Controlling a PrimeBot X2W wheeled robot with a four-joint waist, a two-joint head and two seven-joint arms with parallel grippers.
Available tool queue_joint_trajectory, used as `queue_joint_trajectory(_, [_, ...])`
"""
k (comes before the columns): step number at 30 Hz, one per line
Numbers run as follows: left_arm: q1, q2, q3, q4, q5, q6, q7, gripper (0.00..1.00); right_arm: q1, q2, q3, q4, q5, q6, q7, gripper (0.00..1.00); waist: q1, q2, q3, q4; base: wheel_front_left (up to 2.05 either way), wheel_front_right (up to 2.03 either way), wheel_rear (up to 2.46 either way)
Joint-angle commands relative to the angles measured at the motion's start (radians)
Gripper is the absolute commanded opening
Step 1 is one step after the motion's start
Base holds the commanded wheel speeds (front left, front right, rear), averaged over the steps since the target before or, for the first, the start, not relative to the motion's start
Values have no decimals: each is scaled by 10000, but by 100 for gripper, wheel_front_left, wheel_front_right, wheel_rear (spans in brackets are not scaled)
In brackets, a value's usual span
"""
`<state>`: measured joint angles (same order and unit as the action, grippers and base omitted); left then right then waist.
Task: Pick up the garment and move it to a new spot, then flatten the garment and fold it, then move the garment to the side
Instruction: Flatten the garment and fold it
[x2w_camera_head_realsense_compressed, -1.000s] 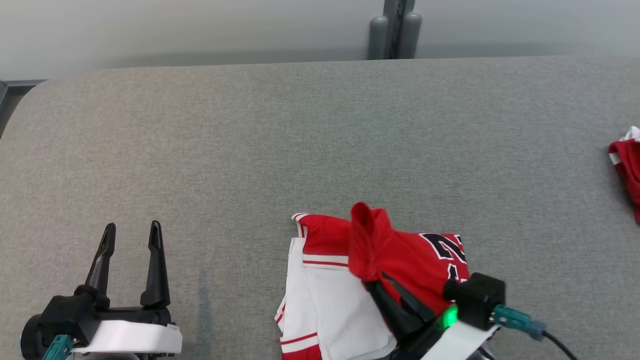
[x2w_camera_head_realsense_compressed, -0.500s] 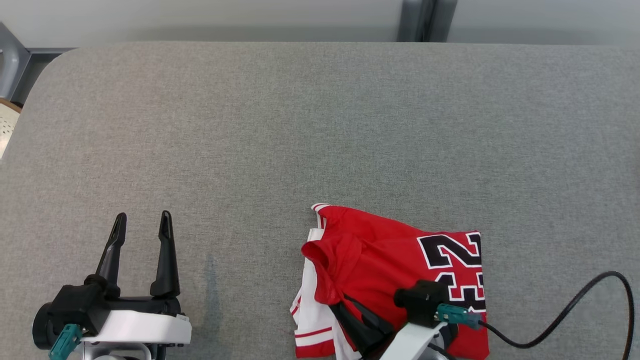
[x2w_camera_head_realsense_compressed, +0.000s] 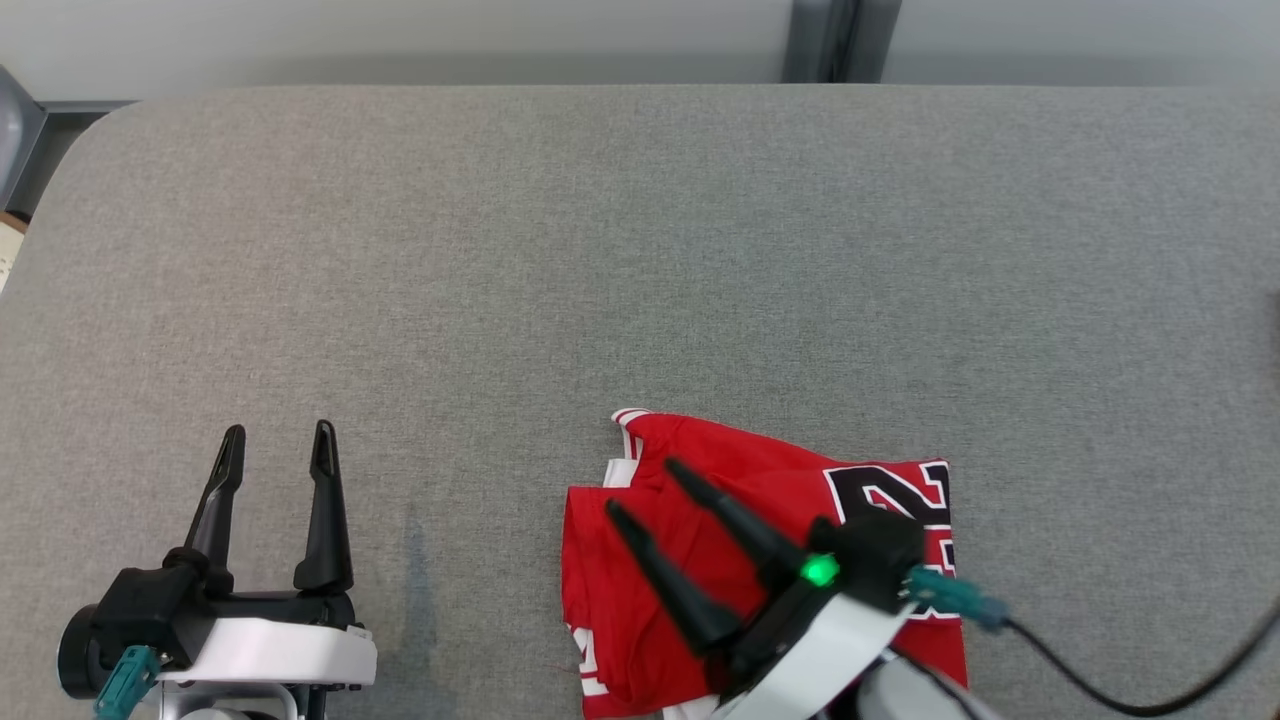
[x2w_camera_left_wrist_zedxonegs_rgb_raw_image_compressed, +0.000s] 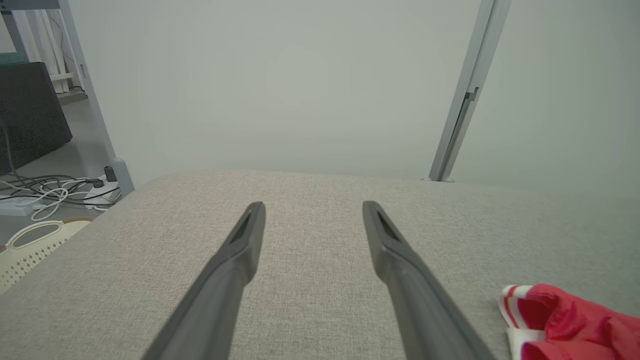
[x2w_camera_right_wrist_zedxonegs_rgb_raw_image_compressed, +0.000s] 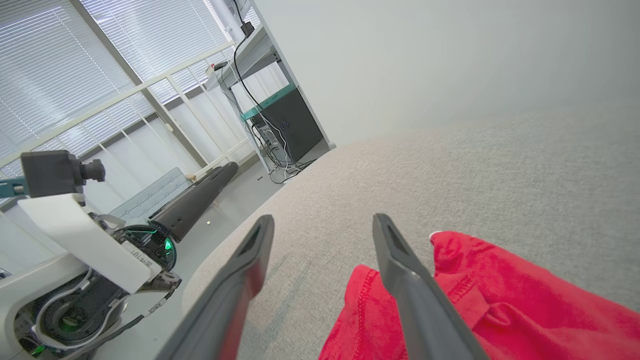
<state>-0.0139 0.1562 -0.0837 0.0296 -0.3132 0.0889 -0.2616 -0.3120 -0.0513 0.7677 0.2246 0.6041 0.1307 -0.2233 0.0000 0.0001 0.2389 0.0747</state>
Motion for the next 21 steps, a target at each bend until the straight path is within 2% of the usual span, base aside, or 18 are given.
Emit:
queue_joint_trajectory(1, [-92,22,80,15,58,-37,-37,100,14,-242,-437,-368,-226,1,-183,100,0,-1,-87,-92,0,0,0])
queue_joint_trajectory(13, [212,30,231,-25,248,39,-37,100,1517,-946,-5207,-1794,-1745,1,-1,100,0,-1,-470,-275,0,0,0])
queue_joint_trajectory(15, [232,47,252,-40,249,56,-37,100,1686,-1017,-5584,-1839,-1930,1,81,100,0,-1,-492,-291,0,0,0])
queue_joint_trajectory(16, [282,72,294,-73,255,79,-37,100,1980,-1065,-6400,-1972,-2203,1,138,100,0,-1,-544,-323,0,0,0])
queue_joint_trajectory(21, [464,169,370,-145,303,167,-36,100,2583,-1236,-7826,-2054,-2889,1,390,100,0,-1,-686,-427,0,0,0])
